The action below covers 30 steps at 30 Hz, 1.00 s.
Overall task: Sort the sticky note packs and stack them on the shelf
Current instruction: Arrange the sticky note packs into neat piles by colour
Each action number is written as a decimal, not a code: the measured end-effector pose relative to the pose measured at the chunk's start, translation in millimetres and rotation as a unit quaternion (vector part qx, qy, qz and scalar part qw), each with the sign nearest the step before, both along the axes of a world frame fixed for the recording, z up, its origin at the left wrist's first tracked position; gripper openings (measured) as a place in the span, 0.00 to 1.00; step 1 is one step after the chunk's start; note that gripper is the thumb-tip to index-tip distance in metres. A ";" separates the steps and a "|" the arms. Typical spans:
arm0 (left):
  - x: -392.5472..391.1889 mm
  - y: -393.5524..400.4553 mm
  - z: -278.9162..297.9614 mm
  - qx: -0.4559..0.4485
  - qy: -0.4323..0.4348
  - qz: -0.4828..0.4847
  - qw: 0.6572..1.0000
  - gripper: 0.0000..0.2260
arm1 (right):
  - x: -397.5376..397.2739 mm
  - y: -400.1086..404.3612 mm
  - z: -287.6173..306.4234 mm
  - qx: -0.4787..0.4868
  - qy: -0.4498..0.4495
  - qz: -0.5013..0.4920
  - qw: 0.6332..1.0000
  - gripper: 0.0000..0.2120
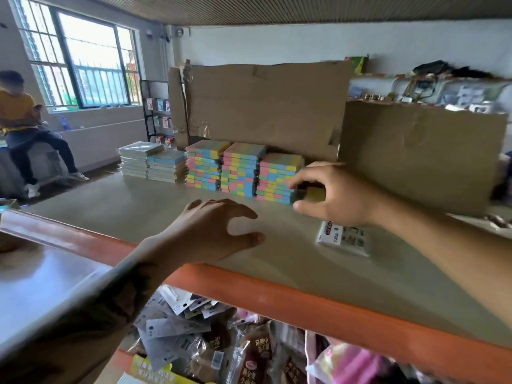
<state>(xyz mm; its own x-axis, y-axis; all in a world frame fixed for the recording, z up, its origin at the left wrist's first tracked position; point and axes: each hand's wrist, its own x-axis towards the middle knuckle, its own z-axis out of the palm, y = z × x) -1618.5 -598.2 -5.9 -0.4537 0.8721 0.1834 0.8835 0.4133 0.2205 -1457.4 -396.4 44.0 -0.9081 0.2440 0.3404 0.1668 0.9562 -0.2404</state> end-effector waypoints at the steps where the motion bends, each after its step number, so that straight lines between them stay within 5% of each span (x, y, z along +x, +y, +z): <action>1: 11.9 8.8 -0.5 0.004 -0.012 -0.016 1.000 0.28 | 16.5 1.2 -5.9 -0.002 -0.006 0.001 1.000 0.16; 7: 68.9 47.6 -1.7 0.030 -0.031 -0.082 0.996 0.24 | 87.8 7.5 -27.4 -0.023 -0.122 -0.086 0.988 0.35; 9: 80.4 53.7 -1.0 0.035 -0.025 -0.094 0.995 0.24 | 97.9 6.6 -31.6 -0.053 -0.151 -0.095 0.983 0.33; 14: 88.4 58.9 -4.3 0.040 -0.052 -0.105 0.992 0.21 | 106.5 5.8 -45.9 -0.090 -0.068 -0.115 0.987 0.16; 23: 89.6 55.0 -7.2 0.074 -0.072 -0.115 0.988 0.18 | 94.9 9.0 -45.6 -0.118 -0.043 -0.128 0.984 0.14; 30: 75.3 60.1 -13.7 0.203 -0.160 -0.170 0.951 0.05 | 109.5 -9.3 -44.2 -0.330 0.122 -0.044 0.935 0.25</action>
